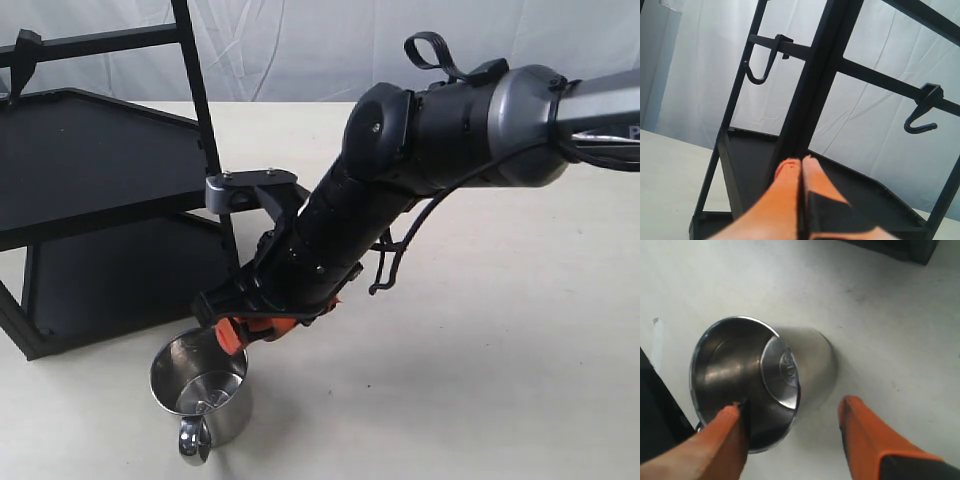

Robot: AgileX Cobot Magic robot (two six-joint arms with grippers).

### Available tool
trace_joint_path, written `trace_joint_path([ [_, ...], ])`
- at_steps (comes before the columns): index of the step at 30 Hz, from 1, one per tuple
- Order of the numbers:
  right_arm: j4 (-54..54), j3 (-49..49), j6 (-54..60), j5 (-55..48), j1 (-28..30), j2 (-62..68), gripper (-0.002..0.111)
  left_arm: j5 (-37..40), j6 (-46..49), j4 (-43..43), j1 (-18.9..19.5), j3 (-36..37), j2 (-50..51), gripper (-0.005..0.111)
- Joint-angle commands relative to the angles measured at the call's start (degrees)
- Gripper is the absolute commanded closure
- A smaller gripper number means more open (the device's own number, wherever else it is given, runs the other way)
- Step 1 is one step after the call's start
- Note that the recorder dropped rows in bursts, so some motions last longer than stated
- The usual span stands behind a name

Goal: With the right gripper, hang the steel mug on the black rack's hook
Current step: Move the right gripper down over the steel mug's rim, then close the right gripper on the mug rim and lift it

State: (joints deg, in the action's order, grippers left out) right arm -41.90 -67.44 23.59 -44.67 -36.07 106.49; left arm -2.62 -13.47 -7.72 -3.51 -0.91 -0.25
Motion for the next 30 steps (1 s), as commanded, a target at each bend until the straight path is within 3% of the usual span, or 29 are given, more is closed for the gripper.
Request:
trace_joint_path([
  [1, 0.1, -0.3, 0.4, 0.7, 0.0, 1.6, 0.055, -0.2, 0.0, 0.0, -0.1, -0.1, 0.2, 0.107],
  [14, 0.5, -0.3, -3.9, 6.3, -3.4, 5.1, 0.057, -0.2, 0.0, 0.0, -0.1, -0.1, 0.2, 0.107],
  [17, 0.5, -0.3, -5.9, 6.1, -3.4, 5.1, 0.07, -0.2, 0.0, 0.0, -0.1, -0.1, 0.2, 0.107],
  [23, -0.2, -0.3, -7.3, 4.1, -3.4, 5.1, 0.109, -0.2, 0.0, 0.0, -0.1, -0.1, 0.2, 0.107],
  [30, -1.3, -0.3, -11.8, -5.0, -3.4, 5.1, 0.109, -0.2, 0.0, 0.0, -0.1, -0.1, 0.2, 0.107],
])
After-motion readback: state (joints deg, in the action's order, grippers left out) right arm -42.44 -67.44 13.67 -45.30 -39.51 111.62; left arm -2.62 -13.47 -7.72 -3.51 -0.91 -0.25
